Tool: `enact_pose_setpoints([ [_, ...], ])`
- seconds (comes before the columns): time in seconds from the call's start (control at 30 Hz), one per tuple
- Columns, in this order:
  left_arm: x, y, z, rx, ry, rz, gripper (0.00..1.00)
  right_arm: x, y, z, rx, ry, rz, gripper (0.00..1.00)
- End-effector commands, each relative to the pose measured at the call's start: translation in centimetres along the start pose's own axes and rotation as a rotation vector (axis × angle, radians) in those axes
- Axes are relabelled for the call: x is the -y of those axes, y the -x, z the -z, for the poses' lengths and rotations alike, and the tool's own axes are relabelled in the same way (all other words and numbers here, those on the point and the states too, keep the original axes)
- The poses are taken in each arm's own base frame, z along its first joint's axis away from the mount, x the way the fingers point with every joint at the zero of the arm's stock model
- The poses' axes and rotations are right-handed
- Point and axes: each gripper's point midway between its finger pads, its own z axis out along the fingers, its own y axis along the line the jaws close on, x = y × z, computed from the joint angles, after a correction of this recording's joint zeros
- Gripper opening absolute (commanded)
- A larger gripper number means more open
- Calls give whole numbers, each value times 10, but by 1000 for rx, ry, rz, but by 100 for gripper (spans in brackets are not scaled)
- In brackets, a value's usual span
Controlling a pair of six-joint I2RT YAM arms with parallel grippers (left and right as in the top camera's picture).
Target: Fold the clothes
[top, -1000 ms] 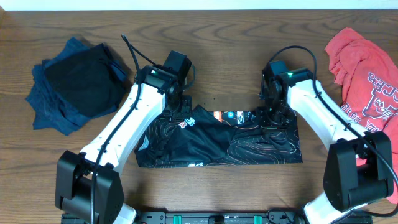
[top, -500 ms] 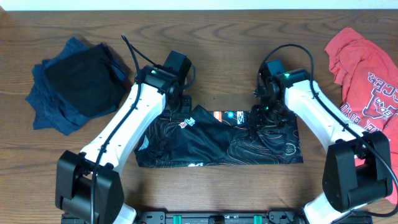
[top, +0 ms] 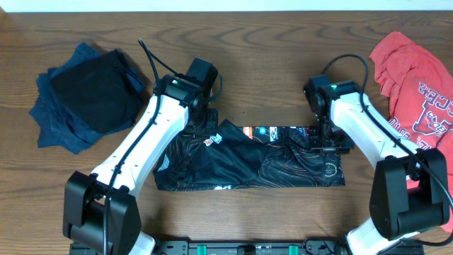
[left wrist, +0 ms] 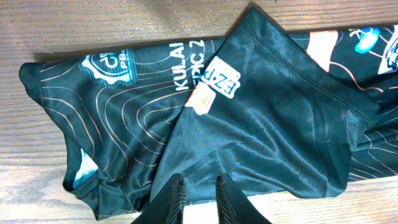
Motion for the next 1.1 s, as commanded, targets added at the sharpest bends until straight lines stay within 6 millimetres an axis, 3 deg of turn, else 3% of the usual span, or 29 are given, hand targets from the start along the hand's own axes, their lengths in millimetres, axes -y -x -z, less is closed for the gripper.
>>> enact_pose_setpoints([
  [0.0,-2,-3,-1,-10,9,5,20,10,-7,-11,-15,-52,-66,38],
  [0.17,-2,-3,-1,-10,9,5,21,9,-18,-31,-37,-62,-81,38],
  [0.33,-2,-3,-1,-10,9,4,21,2,-24,-36,-57,-29,-74,39],
  [0.77,-2,-3,-1,-7,8,4,21,-83,-43,-18,-88,402,369,39],
  [1.07,-2,-3,-1,-7,8,4,21,-102,-55,-11,-91,477,480,41],
])
